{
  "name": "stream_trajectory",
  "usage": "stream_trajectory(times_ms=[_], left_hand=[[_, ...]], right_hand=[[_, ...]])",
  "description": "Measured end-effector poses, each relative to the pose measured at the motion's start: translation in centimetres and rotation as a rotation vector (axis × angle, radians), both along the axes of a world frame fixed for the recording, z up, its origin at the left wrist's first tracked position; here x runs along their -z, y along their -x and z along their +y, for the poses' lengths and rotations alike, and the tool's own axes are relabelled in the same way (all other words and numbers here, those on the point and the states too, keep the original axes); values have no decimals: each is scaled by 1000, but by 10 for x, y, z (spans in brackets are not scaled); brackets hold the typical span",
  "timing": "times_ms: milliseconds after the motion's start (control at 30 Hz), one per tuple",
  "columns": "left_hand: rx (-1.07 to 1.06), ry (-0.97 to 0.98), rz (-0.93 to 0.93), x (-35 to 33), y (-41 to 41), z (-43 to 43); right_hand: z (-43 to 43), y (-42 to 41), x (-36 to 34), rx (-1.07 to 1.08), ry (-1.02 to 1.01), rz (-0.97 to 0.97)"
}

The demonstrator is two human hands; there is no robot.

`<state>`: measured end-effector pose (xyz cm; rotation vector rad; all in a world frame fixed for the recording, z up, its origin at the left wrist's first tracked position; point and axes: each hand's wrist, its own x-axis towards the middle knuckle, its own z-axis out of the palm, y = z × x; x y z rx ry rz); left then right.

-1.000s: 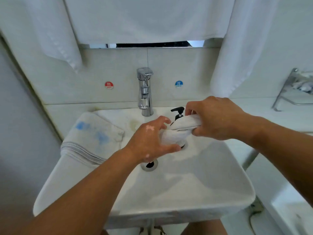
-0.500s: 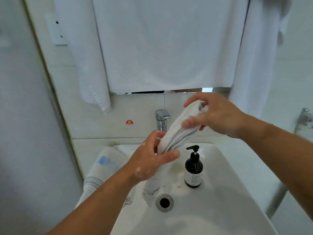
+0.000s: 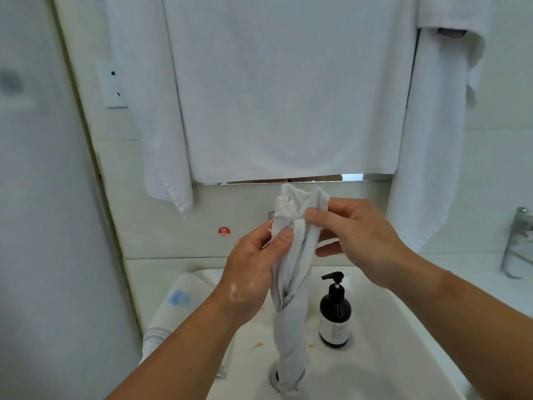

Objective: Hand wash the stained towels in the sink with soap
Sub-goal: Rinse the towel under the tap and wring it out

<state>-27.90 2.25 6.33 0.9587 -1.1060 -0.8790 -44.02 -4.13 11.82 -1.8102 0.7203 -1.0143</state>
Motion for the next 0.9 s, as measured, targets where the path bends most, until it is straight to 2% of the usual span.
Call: stream_trajectory(times_ms=[133, 233, 333, 400, 467, 533, 600, 700, 800, 900], left_hand=[[244, -8, 292, -5, -8, 5], [296, -28, 356, -12, -9, 7], [131, -31, 282, -14, 0, 3], [10, -5, 144, -12, 14, 1], [-258, 10, -86, -7, 22, -5], [-486, 75, -164, -7, 18, -7], [-482, 98, -116, -14, 8, -3], [-355, 62, -187, -24, -9, 4], [-223, -65, -110, -35, -20, 8], [-233, -135, 3, -41, -21, 10]], right_hand=[[-2, 4, 2, 45, -230, -280], [-2, 4, 4, 46, -328, -409], [1, -5, 9, 149, -256, -324], [4, -16, 15, 253, -130, -253], [10, -26, 21, 297, -27, -207], [11, -28, 21, 339, 14, -223], [5, -19, 17, 412, 2, -303], [-4, -1, 9, 465, -12, -318], [-6, 4, 5, 472, 29, -330], [-5, -2, 3, 467, 65, -357]])
